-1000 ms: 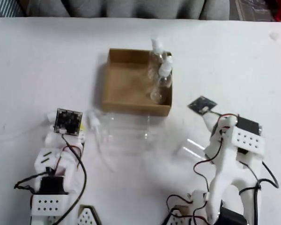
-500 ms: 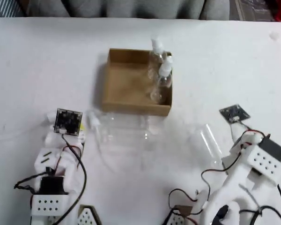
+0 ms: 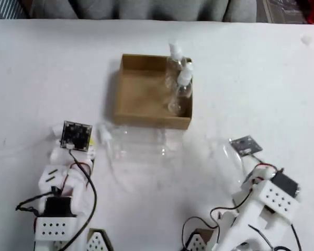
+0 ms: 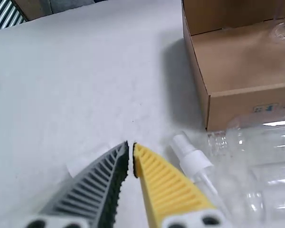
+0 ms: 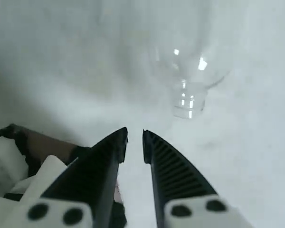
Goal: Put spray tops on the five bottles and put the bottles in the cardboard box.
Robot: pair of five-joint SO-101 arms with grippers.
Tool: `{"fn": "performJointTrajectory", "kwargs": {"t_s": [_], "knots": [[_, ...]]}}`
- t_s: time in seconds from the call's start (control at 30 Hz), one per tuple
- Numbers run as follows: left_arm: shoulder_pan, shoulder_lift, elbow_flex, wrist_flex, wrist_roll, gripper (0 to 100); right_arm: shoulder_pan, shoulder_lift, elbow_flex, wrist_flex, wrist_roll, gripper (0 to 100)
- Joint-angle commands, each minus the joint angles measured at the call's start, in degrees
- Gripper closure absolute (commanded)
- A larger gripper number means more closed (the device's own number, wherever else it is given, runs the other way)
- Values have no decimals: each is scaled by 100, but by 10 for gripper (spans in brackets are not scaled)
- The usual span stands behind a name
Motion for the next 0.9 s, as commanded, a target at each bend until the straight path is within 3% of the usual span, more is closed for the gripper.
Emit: {"fn": "performJointTrajectory", "kwargs": {"t_s": [0.0,0.2,0.5,0.73,0.87], "knots": [[-75,-48,-18,-35,-44,976,-277,22,141,-743,-598,982],[-189,-48,-18,-26,-44,976,-198,523,141,-1235,-791,982],[-233,-48,-18,-26,-44,976,743,1270,-527,-1974,-791,982],[-242,-48,-18,-26,-44,976,787,2316,-1099,-2554,-844,982],[-242,-48,-18,-26,-44,976,778,3222,-1705,-2809,-1327,981]]}}
